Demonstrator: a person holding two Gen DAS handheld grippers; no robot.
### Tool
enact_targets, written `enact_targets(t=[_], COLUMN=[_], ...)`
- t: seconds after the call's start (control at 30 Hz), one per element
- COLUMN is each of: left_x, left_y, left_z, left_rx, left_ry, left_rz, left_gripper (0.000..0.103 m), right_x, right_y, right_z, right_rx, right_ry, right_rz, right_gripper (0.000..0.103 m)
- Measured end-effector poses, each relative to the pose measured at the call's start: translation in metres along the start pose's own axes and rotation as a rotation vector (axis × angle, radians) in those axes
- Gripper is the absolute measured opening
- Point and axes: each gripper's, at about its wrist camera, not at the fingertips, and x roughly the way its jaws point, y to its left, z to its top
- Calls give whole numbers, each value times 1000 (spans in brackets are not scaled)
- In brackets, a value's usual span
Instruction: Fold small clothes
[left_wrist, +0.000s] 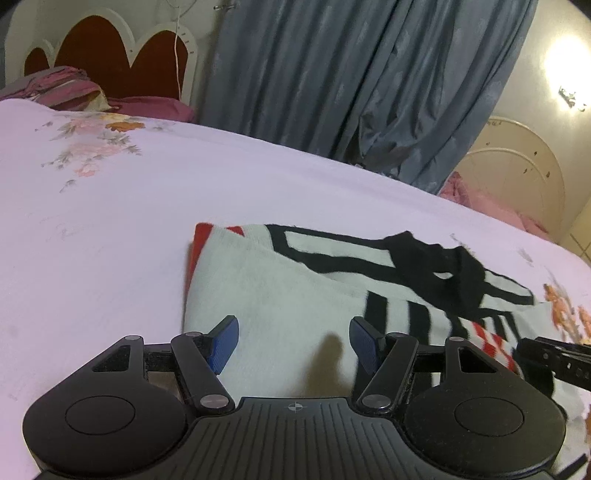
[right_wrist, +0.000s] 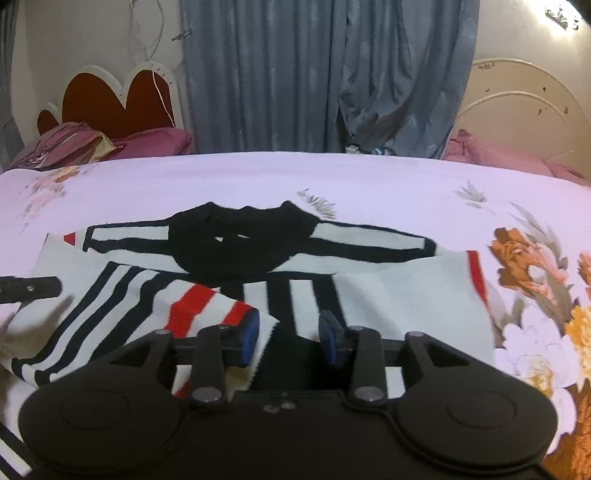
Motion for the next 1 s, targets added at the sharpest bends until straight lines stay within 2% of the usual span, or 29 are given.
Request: enact_targets(t=[0.13,0.23,0.3,0.47,0.5,0.63,0.77,0.83,0.9,1.0], left_x=[15,24,28,20,11,-22,-47,-51,-49,-50], left_y=[4,10,14,2,0,-12,-29,-33,-32,-27], left_z=[5,11,15,13,10,-12,-42,-55,-63,-65], left_rx=[12,-2,-29,28,31,66,107,122,126,116], left_ry=[-1,-8,-10,-11,-20,-33,-12,11,36,36], left_rz=[21,28,30,54,37,-11,-58,-56,-44,-49], left_gripper=[65,65,65,65,65,65,65,65,65,65], right_x=[17,24,24,19,11,-14,-23,-23,-16,-14], right_y=[4,-1,-9,-10,-11,-6,13,25,29,15], right_z=[-7,-11,-11,-10,-9,-9,-19,-25,-34,-42], right_rx=[-42,-81,-57,-58,-42,0,-25,-65,-101,-81], right_ry=[44,42,42,42,27,10,12,23,51,49], right_rz=[-16,-80,-88,-90,-68,16,65,65,24,5], right_gripper=[32,38,43,43,39,40,40,41,41,46])
